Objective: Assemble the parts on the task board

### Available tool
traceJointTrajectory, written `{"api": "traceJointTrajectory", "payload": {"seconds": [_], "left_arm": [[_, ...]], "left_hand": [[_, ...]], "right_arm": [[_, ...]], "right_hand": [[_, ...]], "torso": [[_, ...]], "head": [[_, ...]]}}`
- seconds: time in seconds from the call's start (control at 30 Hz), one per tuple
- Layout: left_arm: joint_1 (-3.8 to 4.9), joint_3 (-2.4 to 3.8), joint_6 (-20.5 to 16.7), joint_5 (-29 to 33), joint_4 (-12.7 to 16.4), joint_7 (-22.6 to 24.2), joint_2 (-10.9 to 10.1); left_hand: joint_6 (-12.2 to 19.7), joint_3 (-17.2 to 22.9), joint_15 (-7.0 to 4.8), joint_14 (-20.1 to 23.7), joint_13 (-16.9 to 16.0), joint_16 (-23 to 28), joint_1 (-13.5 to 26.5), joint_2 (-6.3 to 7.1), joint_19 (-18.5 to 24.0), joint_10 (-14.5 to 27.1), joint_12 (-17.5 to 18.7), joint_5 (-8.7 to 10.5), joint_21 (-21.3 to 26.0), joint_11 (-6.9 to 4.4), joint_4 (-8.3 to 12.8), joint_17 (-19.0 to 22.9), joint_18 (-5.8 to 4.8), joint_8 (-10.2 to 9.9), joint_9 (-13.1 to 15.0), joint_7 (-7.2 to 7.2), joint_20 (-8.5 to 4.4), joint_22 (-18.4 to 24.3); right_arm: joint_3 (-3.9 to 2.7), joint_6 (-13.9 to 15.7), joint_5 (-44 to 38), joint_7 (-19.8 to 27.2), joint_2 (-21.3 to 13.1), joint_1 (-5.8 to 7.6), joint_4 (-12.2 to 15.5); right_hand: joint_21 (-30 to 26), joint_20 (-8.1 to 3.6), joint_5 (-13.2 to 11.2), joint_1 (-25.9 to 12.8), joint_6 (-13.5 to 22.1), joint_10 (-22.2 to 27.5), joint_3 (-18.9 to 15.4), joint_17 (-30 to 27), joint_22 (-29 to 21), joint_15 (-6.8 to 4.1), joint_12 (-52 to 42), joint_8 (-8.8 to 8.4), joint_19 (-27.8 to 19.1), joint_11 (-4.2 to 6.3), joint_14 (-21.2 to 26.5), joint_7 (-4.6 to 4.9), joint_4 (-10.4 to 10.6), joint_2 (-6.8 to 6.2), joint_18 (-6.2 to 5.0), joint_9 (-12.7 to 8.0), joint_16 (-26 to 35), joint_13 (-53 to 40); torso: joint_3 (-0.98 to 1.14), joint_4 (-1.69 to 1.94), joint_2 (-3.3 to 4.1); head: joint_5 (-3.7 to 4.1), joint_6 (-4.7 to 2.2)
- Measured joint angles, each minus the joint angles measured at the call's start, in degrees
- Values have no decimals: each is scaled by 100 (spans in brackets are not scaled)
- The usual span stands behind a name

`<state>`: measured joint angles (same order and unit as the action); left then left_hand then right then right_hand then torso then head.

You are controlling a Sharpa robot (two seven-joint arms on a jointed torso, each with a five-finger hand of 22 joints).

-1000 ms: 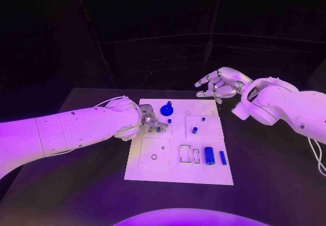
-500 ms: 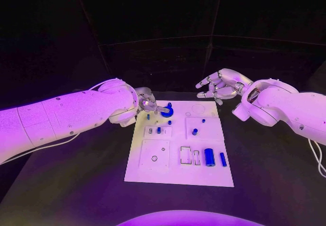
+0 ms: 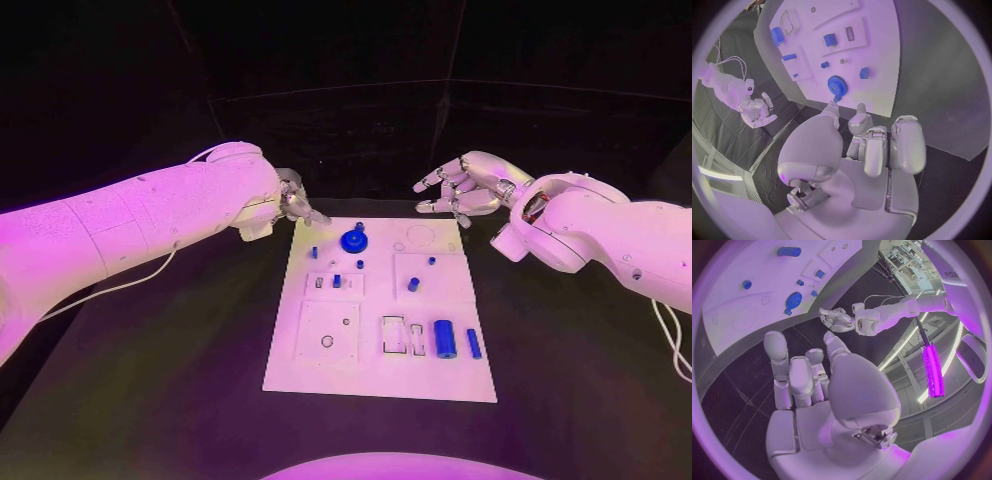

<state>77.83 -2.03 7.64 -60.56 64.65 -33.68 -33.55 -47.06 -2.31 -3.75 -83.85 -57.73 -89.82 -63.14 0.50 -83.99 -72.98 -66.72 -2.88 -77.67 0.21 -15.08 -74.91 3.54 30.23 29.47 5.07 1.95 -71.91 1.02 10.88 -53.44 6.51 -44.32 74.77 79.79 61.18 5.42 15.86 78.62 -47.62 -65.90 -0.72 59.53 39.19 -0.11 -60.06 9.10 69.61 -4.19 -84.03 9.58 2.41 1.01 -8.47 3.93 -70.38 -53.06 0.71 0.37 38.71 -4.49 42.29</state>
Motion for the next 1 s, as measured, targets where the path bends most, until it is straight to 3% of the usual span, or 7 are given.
{"api": "traceJointTrajectory", "payload": {"seconds": [0.1, 0.23, 0.47, 0.63, 0.9, 1.0], "left_arm": [[-6, -101, 155, -16, -253, 26, 136], [-42, -176, 324, -48, -512, 51, 278], [-96, -214, 546, -115, -810, 96, 452], [-131, -228, 653, -135, -891, 123, 519], [-170, -238, 793, -124, -965, 157, 585], [-175, -239, 835, -121, -980, 161, 592]], "left_hand": [[-73, -54, 0, 0, 0, 0, -4, -4, -20, 0, 0, 0, 0, 0, -42, 0, 0, 0, -46, -11, 20, -9], [-183, -125, 0, 0, -1, 0, -26, -27, -20, 0, 0, 0, 0, 0, -81, 0, 0, 0, -94, -34, 20, -43], [-270, -203, 0, 0, -18, 0, -24, -75, -20, 0, 0, 0, 0, 0, -128, 0, 0, 0, -129, -67, 20, -68], [-312, -379, -1, 0, -43, 0, 123, -170, -20, -3, -42, 0, -33, -3, -158, 0, 0, 0, -171, -68, 20, -114], [-380, -464, -1, 1, -81, 0, 156, -170, -20, -43, -73, 0, -68, -43, -119, 0, 0, 4, -201, -94, 19, -155], [-417, -495, -1, 1, -87, 0, 62, -265, -20, -43, -73, 0, -67, -43, -88, 0, 0, 40, -219, -106, 19, -164]], "right_arm": [[0, -3, 0, 0, 10, 0, -6], [0, -7, 0, 1, 20, 0, -8], [0, -12, 0, 3, 42, 0, -15], [0, -12, 0, 6, 55, -1, -22], [0, -12, 0, 14, 71, -1, -36], [0, -12, 0, 16, 73, -1, -37]], "right_hand": [[0, 0, 0, 0, 0, 0, 0, 0, 0, 0, 0, 0, 0, 0, 0, 0, 0, 0, 0, 0, 0, 0], [0, 0, 0, 0, 0, 0, 0, 0, 1, 0, 0, 0, 0, 0, 0, 0, 0, 0, 0, 0, 0, 0], [0, 0, 0, 0, 0, 0, 0, 1, -4, 0, 0, 0, 0, 0, 0, 0, 0, 0, 0, 0, 0, 6], [-23, 0, 0, 0, 0, -1, 0, 1, -26, 0, 0, 0, 0, -1, 0, 0, 0, 0, 0, 0, 0, 15], [-23, 0, 0, 0, 0, -1, 0, 1, -26, 0, 0, 0, 0, -1, 0, 0, 0, 0, 0, 0, 0, 21], [-23, 0, 0, 0, 0, -1, 0, 1, -26, 0, 0, 0, 0, -1, 0, 0, 0, -1, 0, 0, 0, 21]], "torso": [[-4, -8, 7], [-5, -10, 10], [-4, -8, 10], [-4, -6, 9], [-4, -6, 5], [-2, -6, 3]], "head": [[-14, -1], [-25, 4], [-25, 20], [-25, 36], [-14, 54], [-10, 60]]}}
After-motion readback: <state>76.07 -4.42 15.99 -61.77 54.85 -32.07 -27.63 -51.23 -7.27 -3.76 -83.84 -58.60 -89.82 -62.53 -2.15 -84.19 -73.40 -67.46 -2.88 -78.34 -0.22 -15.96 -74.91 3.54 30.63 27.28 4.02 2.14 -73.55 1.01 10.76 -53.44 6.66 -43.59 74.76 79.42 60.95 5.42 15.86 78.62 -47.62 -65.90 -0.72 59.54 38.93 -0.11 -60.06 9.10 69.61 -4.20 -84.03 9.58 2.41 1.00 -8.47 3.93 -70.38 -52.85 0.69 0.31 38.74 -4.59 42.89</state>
